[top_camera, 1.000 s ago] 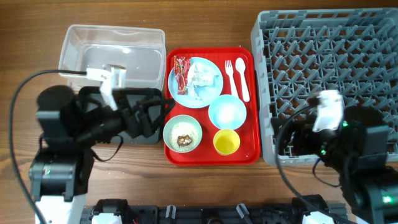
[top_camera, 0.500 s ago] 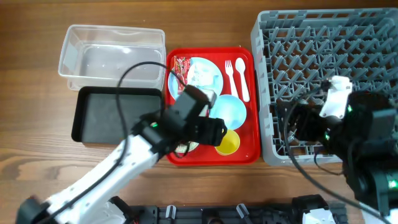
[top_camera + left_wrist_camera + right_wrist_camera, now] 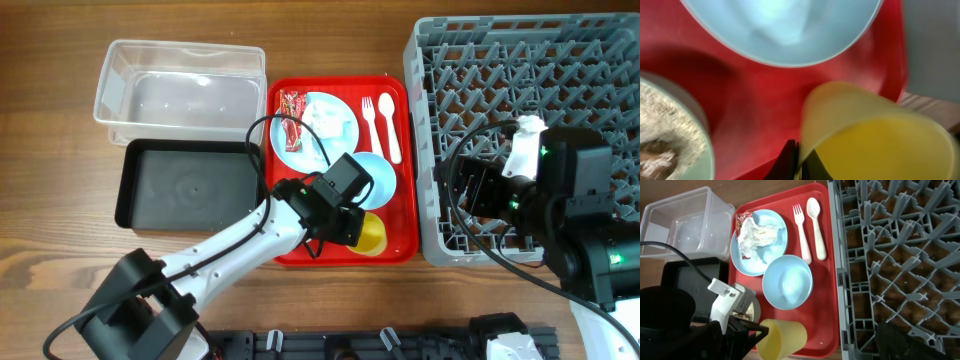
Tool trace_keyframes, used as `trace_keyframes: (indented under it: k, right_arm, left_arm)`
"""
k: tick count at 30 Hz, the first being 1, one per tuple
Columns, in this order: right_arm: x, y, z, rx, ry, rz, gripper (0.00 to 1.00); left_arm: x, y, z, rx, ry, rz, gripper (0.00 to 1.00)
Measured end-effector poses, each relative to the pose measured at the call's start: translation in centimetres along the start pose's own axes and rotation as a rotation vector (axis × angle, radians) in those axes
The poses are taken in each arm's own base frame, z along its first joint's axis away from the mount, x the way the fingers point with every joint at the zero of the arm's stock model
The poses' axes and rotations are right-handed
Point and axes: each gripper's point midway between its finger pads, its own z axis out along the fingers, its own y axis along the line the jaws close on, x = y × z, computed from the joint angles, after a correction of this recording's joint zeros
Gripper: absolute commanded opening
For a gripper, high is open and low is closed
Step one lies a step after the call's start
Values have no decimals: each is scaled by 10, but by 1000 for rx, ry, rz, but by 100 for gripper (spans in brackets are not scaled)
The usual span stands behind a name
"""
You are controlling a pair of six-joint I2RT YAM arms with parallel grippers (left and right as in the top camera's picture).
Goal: Sort waste into correct bins and load items into the dishwasher rack
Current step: 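Grasp the yellow cup with the left gripper, then hand the yellow cup from the left gripper to the right gripper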
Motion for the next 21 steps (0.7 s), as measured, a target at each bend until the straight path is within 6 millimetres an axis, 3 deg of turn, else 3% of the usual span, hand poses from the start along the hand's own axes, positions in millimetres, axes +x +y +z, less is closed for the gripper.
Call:
trace_keyframes:
  k: [4, 7, 8, 11, 12, 15, 20, 21]
  right_arm:
    - [5, 1, 0, -9, 21, -5, 98]
    - [-5, 31, -2, -172, -12, -113, 88]
    - [-8, 46, -5, -254, -25, -159, 88]
    - [-14, 79, -17, -442, -61, -253, 87]
    - [-15, 88, -22, -499, -76, -291, 86]
    - [-8, 131, -43, -739, -100, -458, 87]
    - [0, 173, -43, -915, -86, -586, 87]
    - [2, 179, -42, -939, -82, -600, 83]
  left_arm:
    - [4, 0, -15, 90, 54, -61, 4]
    - [-42, -13, -81, 368, -77, -133, 4]
    - [-69, -1, -125, 486, -192, -173, 4]
    - [-91, 16, -196, 738, -324, -177, 4]
    - [-90, 16, -208, 812, -322, -163, 4]
    - [-76, 0, -239, 1027, -261, -83, 4]
    - [-66, -14, -255, 1130, -233, 16, 4]
    - [-65, -15, -255, 1136, -230, 20, 4]
